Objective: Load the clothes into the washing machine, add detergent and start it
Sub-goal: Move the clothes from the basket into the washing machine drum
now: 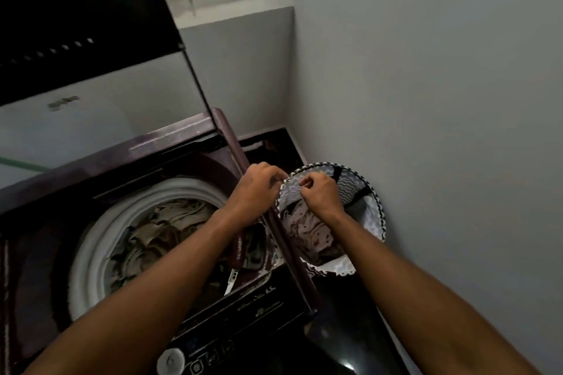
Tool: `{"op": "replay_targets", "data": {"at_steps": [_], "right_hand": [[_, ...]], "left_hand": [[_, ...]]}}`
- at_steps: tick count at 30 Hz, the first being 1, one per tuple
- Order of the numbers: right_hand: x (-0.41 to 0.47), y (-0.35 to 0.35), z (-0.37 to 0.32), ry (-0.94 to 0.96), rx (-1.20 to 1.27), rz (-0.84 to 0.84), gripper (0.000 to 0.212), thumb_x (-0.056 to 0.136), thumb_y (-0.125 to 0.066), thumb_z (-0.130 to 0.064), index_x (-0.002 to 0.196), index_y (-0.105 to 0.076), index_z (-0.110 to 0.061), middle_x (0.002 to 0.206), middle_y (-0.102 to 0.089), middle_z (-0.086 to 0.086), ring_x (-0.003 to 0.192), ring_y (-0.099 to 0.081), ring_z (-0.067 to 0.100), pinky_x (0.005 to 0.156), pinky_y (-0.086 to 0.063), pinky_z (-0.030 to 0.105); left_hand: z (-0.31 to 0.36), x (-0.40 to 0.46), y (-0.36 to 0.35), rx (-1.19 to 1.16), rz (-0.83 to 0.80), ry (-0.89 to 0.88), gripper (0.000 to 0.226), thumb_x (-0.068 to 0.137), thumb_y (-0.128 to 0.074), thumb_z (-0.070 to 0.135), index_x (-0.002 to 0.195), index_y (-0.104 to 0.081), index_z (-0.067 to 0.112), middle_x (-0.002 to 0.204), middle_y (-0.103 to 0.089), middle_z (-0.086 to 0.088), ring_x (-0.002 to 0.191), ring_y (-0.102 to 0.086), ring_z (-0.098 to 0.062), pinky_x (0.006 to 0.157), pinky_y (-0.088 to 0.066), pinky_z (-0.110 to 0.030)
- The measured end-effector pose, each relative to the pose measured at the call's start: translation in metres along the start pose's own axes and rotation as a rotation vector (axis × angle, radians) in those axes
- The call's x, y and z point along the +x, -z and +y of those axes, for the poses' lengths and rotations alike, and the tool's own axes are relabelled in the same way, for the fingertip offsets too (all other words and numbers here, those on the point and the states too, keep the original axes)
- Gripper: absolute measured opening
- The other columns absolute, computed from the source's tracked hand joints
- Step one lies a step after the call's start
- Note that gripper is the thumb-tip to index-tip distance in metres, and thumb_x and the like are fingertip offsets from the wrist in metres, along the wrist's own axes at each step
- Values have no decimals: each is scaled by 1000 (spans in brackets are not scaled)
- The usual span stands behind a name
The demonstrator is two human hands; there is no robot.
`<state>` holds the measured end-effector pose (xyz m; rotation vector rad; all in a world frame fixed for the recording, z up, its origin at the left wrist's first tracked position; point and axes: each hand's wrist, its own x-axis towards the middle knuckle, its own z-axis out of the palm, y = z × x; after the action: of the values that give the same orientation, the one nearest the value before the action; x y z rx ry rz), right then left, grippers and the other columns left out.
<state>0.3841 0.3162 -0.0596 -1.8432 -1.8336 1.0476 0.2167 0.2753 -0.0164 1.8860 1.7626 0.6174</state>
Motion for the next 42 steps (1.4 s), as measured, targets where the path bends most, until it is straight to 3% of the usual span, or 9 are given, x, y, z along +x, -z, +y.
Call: {"op": "replay_targets", "data": {"at_steps": [11,17,19,20,23,29,34,38,42], "right_hand": [[64,-30,150,-364,83,-109,16,88,-58,-13,88,-69,-2,89,-70,13,86,-64,29,74,-52,37],[109,-106,230,-476,31,-238,38,92,-52,-17,59,-34,-21,65,-41,5,57,-41,21,51,-32,29],[127,-136,250,-511,35,-310,20,95,-50,-26,77,-55,-19,89,-57,15,80,-56,28,67,-45,31],[137,-154,265,-524,41,-326,25,96,-49,-30,105,-64,-12,114,-60,20,101,-59,33,84,-48,34],[155,-190,290,-551,5,-367,60,96,-52,-32,148,-37,-7,151,-38,20,135,-42,37,111,-37,39],[189,-233,335,-527,-49,-129,57,92,-27,-45,145,-35,-24,152,-31,16,138,-34,39,111,-34,54],[197,-245,361,-574,-26,-270,57,101,-34,-41,154,-23,-24,159,-22,11,143,-28,33,117,-25,50],[187,-227,335,-493,213,-127,51,95,-54,-41,140,-53,-17,144,-52,11,132,-49,26,111,-38,35],[158,-191,279,-502,312,178,34,84,-64,-28,109,-70,-5,113,-69,20,105,-64,36,90,-52,38]], "left_hand": [[-21,109,-104,121,-462,87,28,96,-48,12,113,-68,20,103,-65,1,93,-62,-15,77,-44,-24],[-73,138,-200,275,-676,261,29,93,-58,17,120,-68,13,123,-66,-12,119,-59,-28,96,-46,-29],[-91,147,-236,350,-744,268,33,96,-55,21,125,-64,8,130,-62,-16,122,-56,-31,99,-44,-33],[-103,151,-254,376,-775,268,35,98,-52,22,127,-62,6,133,-60,-17,124,-55,-32,100,-43,-34],[-131,161,-299,404,-840,257,41,102,-45,26,137,-54,5,143,-51,-19,131,-48,-33,105,-36,-33],[-188,167,-368,466,-912,294,59,98,-54,30,150,-35,9,153,-34,-20,139,-36,-37,114,-32,-40],[-198,160,-390,392,-912,406,80,96,-55,41,156,-15,9,160,-21,-19,145,-28,-35,118,-28,-43],[-180,153,-386,255,-911,410,97,91,-64,41,158,-1,10,163,-14,-16,147,-23,-34,120,-22,-38],[-144,152,-351,223,-835,276,75,95,-61,19,155,-18,8,163,-15,-14,150,-17,-32,123,-14,-38]]}}
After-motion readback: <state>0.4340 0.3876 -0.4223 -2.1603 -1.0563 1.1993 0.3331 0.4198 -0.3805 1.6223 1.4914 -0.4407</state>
